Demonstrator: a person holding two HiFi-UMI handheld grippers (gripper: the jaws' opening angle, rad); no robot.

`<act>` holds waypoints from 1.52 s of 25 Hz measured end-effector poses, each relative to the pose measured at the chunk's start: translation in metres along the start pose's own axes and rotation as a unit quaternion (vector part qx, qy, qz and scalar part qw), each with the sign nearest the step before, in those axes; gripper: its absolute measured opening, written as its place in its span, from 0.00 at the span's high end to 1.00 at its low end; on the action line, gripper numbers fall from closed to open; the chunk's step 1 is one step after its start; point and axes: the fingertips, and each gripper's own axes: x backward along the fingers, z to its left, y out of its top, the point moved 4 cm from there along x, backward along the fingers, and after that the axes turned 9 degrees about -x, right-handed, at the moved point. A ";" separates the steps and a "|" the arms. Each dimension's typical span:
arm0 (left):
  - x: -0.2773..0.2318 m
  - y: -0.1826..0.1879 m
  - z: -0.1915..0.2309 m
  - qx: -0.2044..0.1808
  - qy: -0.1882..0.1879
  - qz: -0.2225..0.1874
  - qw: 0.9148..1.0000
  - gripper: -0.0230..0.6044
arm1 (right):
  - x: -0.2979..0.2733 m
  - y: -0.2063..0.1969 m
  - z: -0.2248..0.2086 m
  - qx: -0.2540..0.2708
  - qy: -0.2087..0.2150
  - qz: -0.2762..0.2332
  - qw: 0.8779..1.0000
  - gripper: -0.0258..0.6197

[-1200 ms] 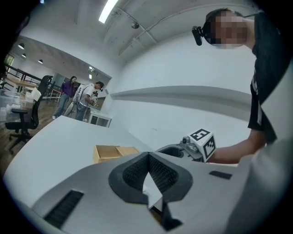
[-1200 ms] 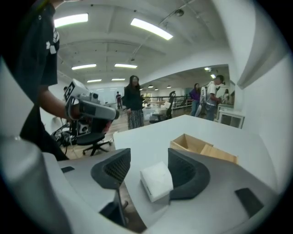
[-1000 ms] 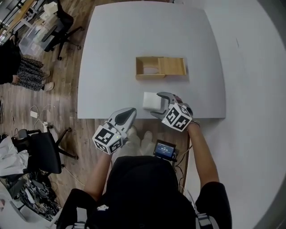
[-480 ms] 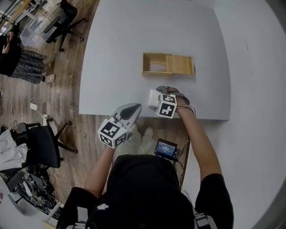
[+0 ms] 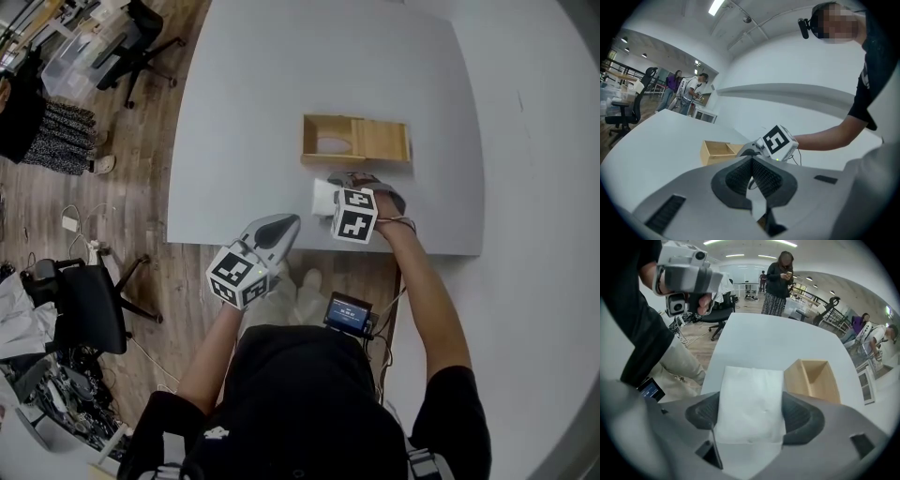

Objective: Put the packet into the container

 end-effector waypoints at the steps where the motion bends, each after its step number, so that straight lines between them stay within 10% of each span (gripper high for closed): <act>1: -0.001 0.001 0.001 -0.002 0.000 0.000 1.000 0.96 | 0.007 0.004 -0.007 0.006 -0.006 0.000 1.000 0.32; 17: -0.073 0.028 0.057 -0.037 -0.018 0.018 0.999 0.96 | 0.031 0.040 -0.137 0.027 -0.068 0.011 0.997 0.32; 38: -0.067 0.019 0.073 -0.009 -0.007 0.015 1.000 0.96 | 0.007 0.050 -0.152 -0.002 -0.043 -0.023 0.999 0.31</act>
